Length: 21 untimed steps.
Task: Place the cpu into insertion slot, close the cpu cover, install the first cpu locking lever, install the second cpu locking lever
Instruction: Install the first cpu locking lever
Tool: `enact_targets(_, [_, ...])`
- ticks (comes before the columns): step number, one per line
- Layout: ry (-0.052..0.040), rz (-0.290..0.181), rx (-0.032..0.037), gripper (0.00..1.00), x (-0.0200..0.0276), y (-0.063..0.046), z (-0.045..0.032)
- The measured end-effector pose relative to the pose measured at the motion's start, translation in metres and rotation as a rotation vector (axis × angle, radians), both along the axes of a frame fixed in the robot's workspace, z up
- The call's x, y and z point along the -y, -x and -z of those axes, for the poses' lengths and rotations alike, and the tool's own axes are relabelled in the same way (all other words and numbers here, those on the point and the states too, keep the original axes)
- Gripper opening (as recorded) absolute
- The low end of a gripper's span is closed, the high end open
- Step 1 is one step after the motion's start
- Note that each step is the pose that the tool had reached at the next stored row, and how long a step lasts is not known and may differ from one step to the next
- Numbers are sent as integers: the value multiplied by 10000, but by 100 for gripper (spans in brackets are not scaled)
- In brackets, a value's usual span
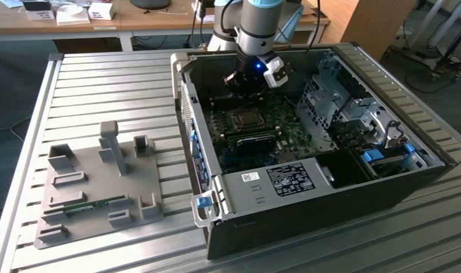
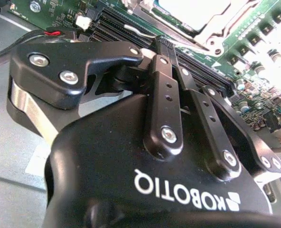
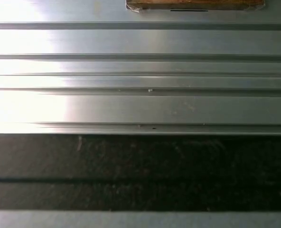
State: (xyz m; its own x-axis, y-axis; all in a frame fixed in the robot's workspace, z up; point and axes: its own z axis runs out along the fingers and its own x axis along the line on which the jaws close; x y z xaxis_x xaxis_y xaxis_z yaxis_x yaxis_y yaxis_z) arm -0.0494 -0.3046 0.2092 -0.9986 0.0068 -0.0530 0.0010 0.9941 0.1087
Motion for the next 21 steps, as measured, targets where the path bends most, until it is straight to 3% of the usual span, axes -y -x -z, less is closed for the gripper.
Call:
enact_targets(11, [-3,0,1,11,-8,-9,13])
enact_targets(21, [3,0,2,11,-7,-21,71])
